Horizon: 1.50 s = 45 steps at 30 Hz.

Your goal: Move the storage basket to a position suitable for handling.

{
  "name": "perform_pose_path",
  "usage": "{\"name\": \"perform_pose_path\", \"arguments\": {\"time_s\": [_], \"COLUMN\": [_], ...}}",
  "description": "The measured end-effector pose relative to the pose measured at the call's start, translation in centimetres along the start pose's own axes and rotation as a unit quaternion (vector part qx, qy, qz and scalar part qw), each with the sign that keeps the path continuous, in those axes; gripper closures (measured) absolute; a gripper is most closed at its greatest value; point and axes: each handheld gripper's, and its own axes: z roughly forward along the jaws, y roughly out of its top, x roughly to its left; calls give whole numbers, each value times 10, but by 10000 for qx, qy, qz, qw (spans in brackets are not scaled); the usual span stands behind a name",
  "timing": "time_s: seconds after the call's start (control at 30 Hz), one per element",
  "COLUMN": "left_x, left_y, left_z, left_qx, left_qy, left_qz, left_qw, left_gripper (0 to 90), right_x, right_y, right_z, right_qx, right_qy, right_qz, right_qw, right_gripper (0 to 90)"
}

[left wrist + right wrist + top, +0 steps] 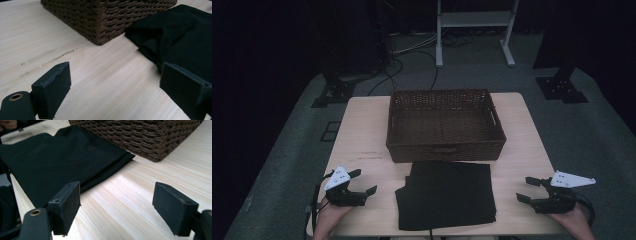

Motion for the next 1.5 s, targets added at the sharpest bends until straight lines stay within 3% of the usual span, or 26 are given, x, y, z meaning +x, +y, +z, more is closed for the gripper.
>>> {"name": "perform_pose_path", "arguments": {"time_s": [0.37,0.4,0.73,0.9,1.03,1.37,1.4,1.43,1.5], "left_x": [-12,-14,-28,-36,-38,-53,-57,-57,-61], "left_y": [19,21,36,51,57,79,83,83,89], "left_z": [3,5,16,20,21,31,34,34,39], "left_qx": [209,161,447,519,528,711,769,769,816], "left_qy": [-279,-361,-602,-728,-779,-962,-1014,-1014,-1069], "left_qz": [420,489,818,1041,1067,1426,1522,1522,1610], "left_qw": [9985,9980,9938,9905,9898,9825,9801,9801,9777], "left_gripper": [89,88,60,45,42,32,32,32,32], "right_x": [4,6,18,25,27,35,37,39,41], "right_y": [19,25,54,69,74,91,95,97,102], "right_z": [0,0,1,4,5,17,20,22,26], "right_qx": [329,442,522,665,705,965,1009,1050,1118], "right_qy": [71,80,232,316,353,506,547,572,608], "right_qz": [-290,-386,-773,-978,-1063,-1323,-1404,-1428,-1494], "right_qw": [9990,9982,9954,9925,9912,9852,9834,9825,9806], "right_gripper": [211,211,209,204,203,199,198,198,198]}}
